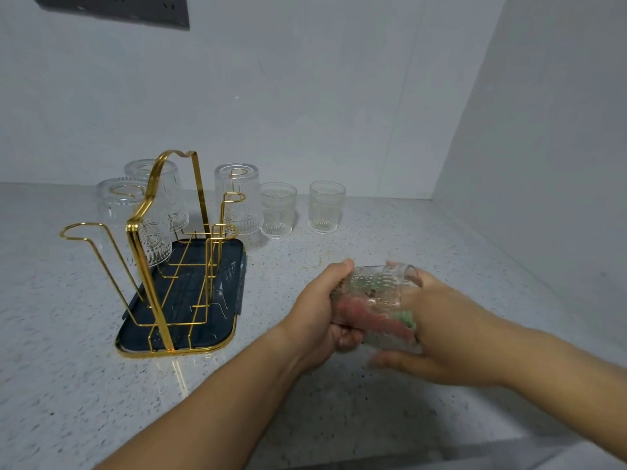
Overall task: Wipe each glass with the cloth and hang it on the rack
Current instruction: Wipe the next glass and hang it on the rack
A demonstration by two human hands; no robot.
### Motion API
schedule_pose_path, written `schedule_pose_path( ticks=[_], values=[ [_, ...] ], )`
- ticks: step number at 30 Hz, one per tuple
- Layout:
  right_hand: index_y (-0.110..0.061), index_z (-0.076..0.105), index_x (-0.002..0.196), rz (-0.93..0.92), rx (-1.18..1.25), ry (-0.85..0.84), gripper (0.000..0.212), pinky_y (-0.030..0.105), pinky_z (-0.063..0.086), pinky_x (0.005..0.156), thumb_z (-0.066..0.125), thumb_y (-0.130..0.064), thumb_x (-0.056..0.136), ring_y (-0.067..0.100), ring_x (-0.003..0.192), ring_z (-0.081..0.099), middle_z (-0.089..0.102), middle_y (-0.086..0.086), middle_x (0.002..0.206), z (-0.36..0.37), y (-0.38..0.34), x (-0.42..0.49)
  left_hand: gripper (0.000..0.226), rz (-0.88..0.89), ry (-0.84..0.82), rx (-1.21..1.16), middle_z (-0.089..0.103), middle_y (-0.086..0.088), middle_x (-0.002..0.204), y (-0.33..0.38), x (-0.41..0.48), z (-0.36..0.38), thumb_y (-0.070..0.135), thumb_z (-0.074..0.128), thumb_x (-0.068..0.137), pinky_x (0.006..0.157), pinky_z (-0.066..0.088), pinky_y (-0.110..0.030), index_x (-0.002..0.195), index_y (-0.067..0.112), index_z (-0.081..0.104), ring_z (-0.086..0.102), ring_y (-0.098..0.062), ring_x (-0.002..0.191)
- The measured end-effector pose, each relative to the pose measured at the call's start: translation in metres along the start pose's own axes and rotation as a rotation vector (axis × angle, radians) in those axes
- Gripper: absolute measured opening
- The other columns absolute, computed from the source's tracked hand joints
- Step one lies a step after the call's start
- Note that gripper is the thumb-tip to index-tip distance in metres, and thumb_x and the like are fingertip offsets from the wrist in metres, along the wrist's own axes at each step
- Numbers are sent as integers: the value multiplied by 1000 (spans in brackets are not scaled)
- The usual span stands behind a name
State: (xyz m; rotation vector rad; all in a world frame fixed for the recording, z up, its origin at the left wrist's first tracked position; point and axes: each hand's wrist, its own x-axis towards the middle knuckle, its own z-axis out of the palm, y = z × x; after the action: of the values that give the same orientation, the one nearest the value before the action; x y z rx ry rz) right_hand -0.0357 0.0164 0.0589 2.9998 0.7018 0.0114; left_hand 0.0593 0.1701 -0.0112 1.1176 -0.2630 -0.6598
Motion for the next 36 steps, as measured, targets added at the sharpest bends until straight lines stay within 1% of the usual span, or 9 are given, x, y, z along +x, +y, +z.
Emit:
schedule_pose_path(
  ticks=[3,8,12,17,20,26,30,34,36],
  values=[
    [-45,63,122,-47,-139,-2,35,37,-2,129,44,-63,99,-10,122,54,65,-28,120,-1,11,-7,59,-39,-30,27,53,3,52,-2,0,3,49,48,102,46,25,-23,55,22,69,42,-15,42],
    [-28,72,116,177,894,60,25,35,55,100,71,-35,93,9,105,71,77,-6,111,3,-12,7,73,142,37,9,65,-14,80,-1,2,2,64,62,83,61,46,-39,105,-5,62,60,-29,64],
    [-21,75,111,222,1319,111,31,22,53,78,65,-43,93,16,101,73,78,2,107,-5,-11,14,44,336,141,91,62,-3,70,-2,-5,2,52,55,88,44,40,-29,94,8,54,53,-17,53],
    [-35,72,114,106,596,130,22,25,47,104,57,-45,101,-3,106,65,73,-19,109,8,-5,13,73,139,98,9,68,-22,90,5,-8,6,66,63,80,68,46,-44,108,-2,67,60,-38,77],
    [-52,64,116,30,179,44,37,18,35,107,33,-66,100,-7,111,50,64,-32,115,12,2,2,65,30,-35,107,70,-16,77,4,-8,3,67,54,94,45,48,-29,101,6,76,60,-29,54],
    [-27,78,104,399,1104,271,28,16,48,59,56,-42,94,3,71,67,78,-10,87,2,6,-9,77,22,-291,184,71,-19,115,4,-15,5,78,37,93,53,58,-35,132,18,65,69,-32,80],
    [-7,76,110,447,1457,247,37,46,56,95,56,-36,99,37,103,73,78,18,107,-5,0,-7,45,336,-135,365,68,-20,100,-7,-18,6,62,57,90,48,49,-35,123,33,50,60,-31,69],
    [-21,78,95,412,1271,246,38,22,57,74,50,-44,102,8,81,75,80,-2,87,0,-19,2,34,352,-10,198,56,-4,71,2,-22,8,46,52,95,43,31,-25,103,13,48,47,-17,52],
    [-27,76,99,335,1082,214,37,31,59,74,50,-52,101,17,79,73,77,4,88,3,-19,3,42,188,57,136,48,-4,60,6,-20,8,51,52,98,41,20,-22,94,10,48,38,-13,40]
  ],
)
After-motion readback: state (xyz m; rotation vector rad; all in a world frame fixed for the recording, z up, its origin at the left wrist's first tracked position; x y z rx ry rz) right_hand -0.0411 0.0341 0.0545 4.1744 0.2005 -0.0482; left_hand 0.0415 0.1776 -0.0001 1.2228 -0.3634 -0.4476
